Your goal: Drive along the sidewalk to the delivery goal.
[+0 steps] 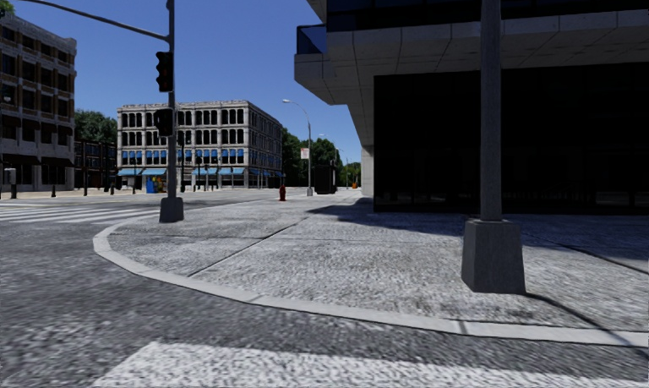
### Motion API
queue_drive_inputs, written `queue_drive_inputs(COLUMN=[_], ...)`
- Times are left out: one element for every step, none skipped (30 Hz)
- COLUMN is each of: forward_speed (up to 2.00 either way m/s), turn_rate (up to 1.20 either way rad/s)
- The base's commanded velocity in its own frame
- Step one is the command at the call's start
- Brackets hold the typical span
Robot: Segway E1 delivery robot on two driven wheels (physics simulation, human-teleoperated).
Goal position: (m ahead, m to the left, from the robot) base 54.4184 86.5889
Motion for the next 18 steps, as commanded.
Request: queue_drive_inputs(forward_speed=[2.0, 2.0, 2.0, 2.0, 2.0, 2.0, 2.0, 2.0, 2.0, 1.95, 1.78, 1.64, 1.6, 1.6, 1.59, 1.59, 1.59, 1.59], turn_rate=[0.0, 0.0, 0.0, 0.0, 0.0, 0.0, 0.0, 0.0, 0.0, 0.0, 0.0, 0.0, 0.0, 0.0, 0.0, 0.0, 0.0, 0.0])
